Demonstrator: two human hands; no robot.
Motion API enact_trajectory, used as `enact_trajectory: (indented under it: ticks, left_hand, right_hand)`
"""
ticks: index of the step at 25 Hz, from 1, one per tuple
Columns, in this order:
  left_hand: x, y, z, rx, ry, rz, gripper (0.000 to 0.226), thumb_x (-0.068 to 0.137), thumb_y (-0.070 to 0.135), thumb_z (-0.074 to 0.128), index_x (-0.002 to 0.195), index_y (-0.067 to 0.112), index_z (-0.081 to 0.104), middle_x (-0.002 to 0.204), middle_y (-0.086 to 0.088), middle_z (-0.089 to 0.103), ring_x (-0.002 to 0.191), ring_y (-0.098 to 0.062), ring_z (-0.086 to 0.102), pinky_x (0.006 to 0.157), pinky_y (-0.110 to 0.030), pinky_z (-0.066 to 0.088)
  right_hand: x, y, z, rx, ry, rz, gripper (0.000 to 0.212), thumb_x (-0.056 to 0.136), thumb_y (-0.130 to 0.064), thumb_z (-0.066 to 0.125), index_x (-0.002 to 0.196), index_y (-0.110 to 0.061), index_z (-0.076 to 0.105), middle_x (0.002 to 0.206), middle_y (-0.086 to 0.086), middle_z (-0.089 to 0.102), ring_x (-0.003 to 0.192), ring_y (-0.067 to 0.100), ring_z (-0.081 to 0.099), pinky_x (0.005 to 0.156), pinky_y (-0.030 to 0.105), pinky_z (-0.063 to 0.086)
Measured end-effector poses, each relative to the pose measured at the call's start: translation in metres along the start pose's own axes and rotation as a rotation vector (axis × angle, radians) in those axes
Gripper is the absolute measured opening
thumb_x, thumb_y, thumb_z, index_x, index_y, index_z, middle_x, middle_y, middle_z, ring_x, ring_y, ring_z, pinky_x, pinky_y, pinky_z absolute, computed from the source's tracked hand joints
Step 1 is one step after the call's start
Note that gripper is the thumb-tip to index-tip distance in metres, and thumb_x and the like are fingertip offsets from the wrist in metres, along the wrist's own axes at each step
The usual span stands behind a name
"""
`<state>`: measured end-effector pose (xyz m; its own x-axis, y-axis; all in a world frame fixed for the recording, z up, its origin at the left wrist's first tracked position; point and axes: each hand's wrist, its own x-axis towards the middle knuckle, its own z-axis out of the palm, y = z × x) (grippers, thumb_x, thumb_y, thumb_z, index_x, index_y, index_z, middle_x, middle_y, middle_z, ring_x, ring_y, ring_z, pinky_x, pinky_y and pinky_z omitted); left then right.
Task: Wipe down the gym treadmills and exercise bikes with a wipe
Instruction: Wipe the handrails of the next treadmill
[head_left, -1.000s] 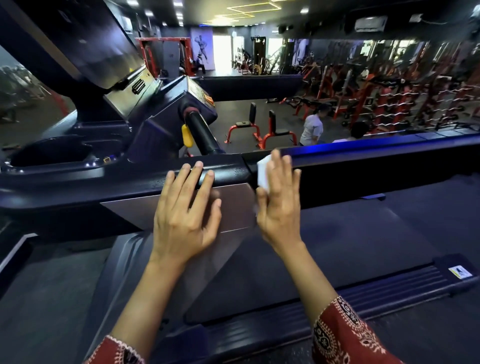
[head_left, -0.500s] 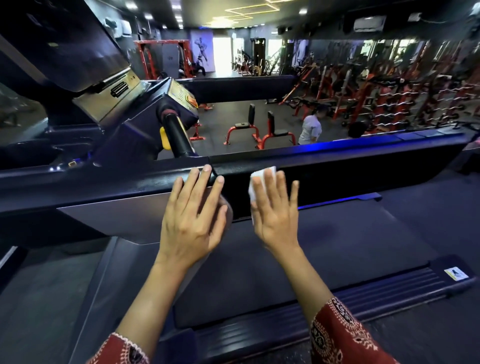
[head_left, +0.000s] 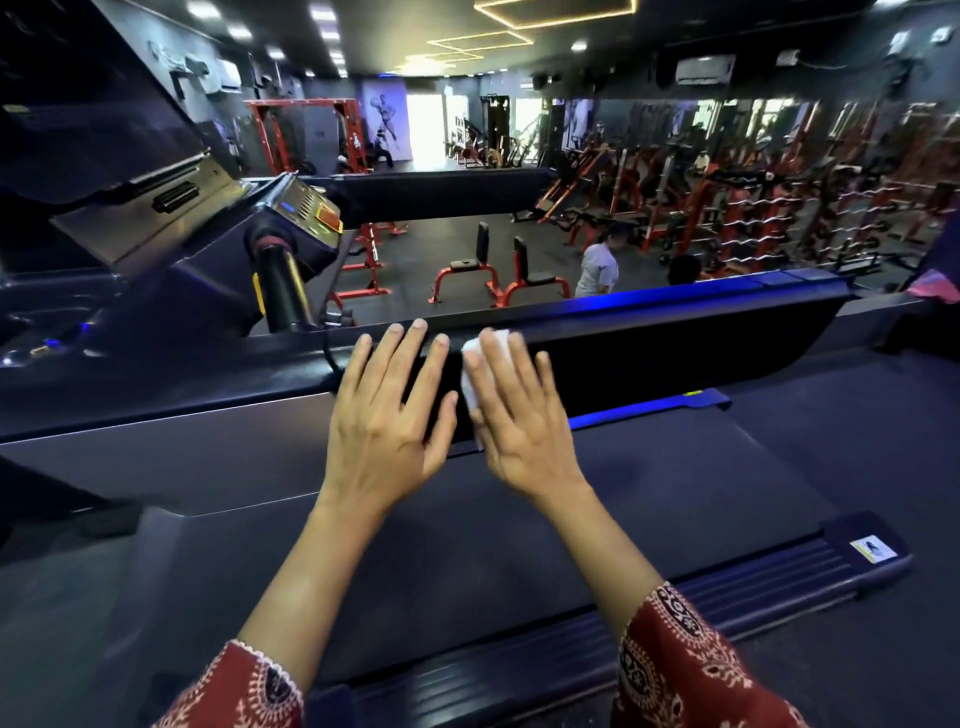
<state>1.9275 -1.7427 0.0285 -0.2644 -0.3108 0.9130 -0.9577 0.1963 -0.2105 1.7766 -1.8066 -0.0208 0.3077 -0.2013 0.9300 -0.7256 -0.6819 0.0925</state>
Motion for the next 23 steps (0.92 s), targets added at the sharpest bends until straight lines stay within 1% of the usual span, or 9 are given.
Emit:
enact_trajectory:
  ticks: [1, 4, 8, 11, 12, 15, 18, 22, 23]
  left_hand:
    - [-0.002, 0.006, 0.003, 0.002, -0.006, -0.004, 0.043, 0.087, 0.02, 0.059, 0.124, -0.001, 0.059, 0.13, -0.023, 0.055, 0.124, -0.033, 0.045, 0.11, -0.045, 0.028]
    - [-0.007, 0.018, 0.009, 0.033, -0.022, -0.027, 0.05, 0.086, 0.021, 0.06, 0.131, 0.0, 0.053, 0.136, -0.025, 0.048, 0.13, -0.035, 0.039, 0.113, -0.045, 0.022]
    - [-0.005, 0.03, 0.017, 0.038, -0.034, -0.018, 0.051, 0.088, 0.023, 0.058, 0.133, 0.001, 0.049, 0.138, -0.025, 0.046, 0.132, -0.035, 0.036, 0.114, -0.045, 0.02]
    - [0.001, 0.042, 0.021, 0.034, -0.038, -0.007, 0.049, 0.088, 0.022, 0.058, 0.132, 0.0, 0.05, 0.137, -0.025, 0.047, 0.131, -0.035, 0.037, 0.113, -0.046, 0.022]
    - [0.003, 0.045, 0.023, 0.034, -0.038, -0.004, 0.049, 0.088, 0.022, 0.058, 0.131, 0.0, 0.051, 0.137, -0.025, 0.048, 0.131, -0.035, 0.038, 0.113, -0.046, 0.022]
    - [0.013, 0.055, 0.03, 0.028, -0.041, 0.008, 0.047, 0.088, 0.024, 0.057, 0.129, 0.0, 0.055, 0.135, -0.024, 0.05, 0.129, -0.035, 0.04, 0.112, -0.047, 0.024]
    - [0.022, 0.066, 0.034, 0.016, -0.055, -0.01, 0.046, 0.088, 0.024, 0.056, 0.126, 0.0, 0.057, 0.132, -0.024, 0.053, 0.126, -0.034, 0.043, 0.109, -0.049, 0.029]
    - [0.034, 0.075, 0.04, -0.02, -0.063, -0.002, 0.044, 0.088, 0.025, 0.055, 0.123, -0.001, 0.059, 0.127, -0.023, 0.057, 0.121, -0.034, 0.048, 0.107, -0.048, 0.031]
    - [0.038, 0.078, 0.042, -0.03, -0.066, -0.007, 0.044, 0.088, 0.025, 0.055, 0.123, -0.001, 0.06, 0.126, -0.023, 0.058, 0.119, -0.034, 0.049, 0.107, -0.047, 0.031]
  right_hand:
    - [-0.012, 0.011, 0.001, -0.018, -0.012, -0.033, 0.053, 0.105, -0.027, 0.022, 0.154, -0.018, 0.004, 0.162, -0.001, -0.003, 0.148, 0.019, 0.0, 0.119, 0.041, 0.002]
    - [-0.02, 0.019, -0.001, 0.074, 0.027, 0.351, 0.052, 0.105, -0.036, 0.012, 0.152, -0.025, -0.008, 0.159, -0.009, -0.016, 0.147, 0.015, -0.01, 0.119, 0.038, -0.008]
    - [-0.029, 0.032, -0.001, -0.002, 0.029, 0.13, 0.054, 0.105, -0.034, 0.014, 0.153, -0.022, -0.007, 0.16, -0.006, -0.014, 0.147, 0.015, -0.008, 0.119, 0.039, -0.007]
    - [-0.023, 0.054, -0.011, 0.117, 0.143, 0.636, 0.058, 0.104, -0.042, 0.011, 0.153, -0.014, -0.005, 0.16, 0.0, -0.012, 0.147, 0.016, -0.011, 0.119, 0.042, -0.007]
    - [-0.018, 0.054, -0.014, 0.122, 0.131, 0.639, 0.059, 0.104, -0.042, 0.01, 0.152, -0.013, -0.006, 0.159, 0.001, -0.013, 0.147, 0.018, -0.012, 0.119, 0.042, -0.007]
    - [-0.018, 0.068, -0.018, 0.031, 0.007, 0.098, 0.055, 0.105, -0.036, 0.015, 0.153, -0.019, -0.005, 0.16, -0.003, -0.014, 0.148, 0.017, -0.006, 0.119, 0.041, -0.005]
    - [-0.004, 0.082, -0.03, 0.131, 0.091, 0.527, 0.056, 0.104, -0.038, 0.017, 0.153, -0.012, 0.01, 0.161, 0.006, 0.002, 0.148, 0.025, -0.003, 0.119, 0.044, -0.003]
    - [-0.006, 0.096, -0.037, 0.051, 0.007, 0.171, 0.048, 0.104, -0.035, 0.022, 0.143, -0.007, 0.029, 0.151, 0.013, 0.029, 0.142, 0.033, 0.023, 0.12, 0.042, 0.004]
    - [-0.007, 0.107, -0.04, 0.028, 0.007, 0.228, 0.05, 0.104, -0.037, 0.022, 0.144, -0.008, 0.028, 0.152, 0.013, 0.028, 0.143, 0.031, 0.022, 0.119, 0.043, 0.003]
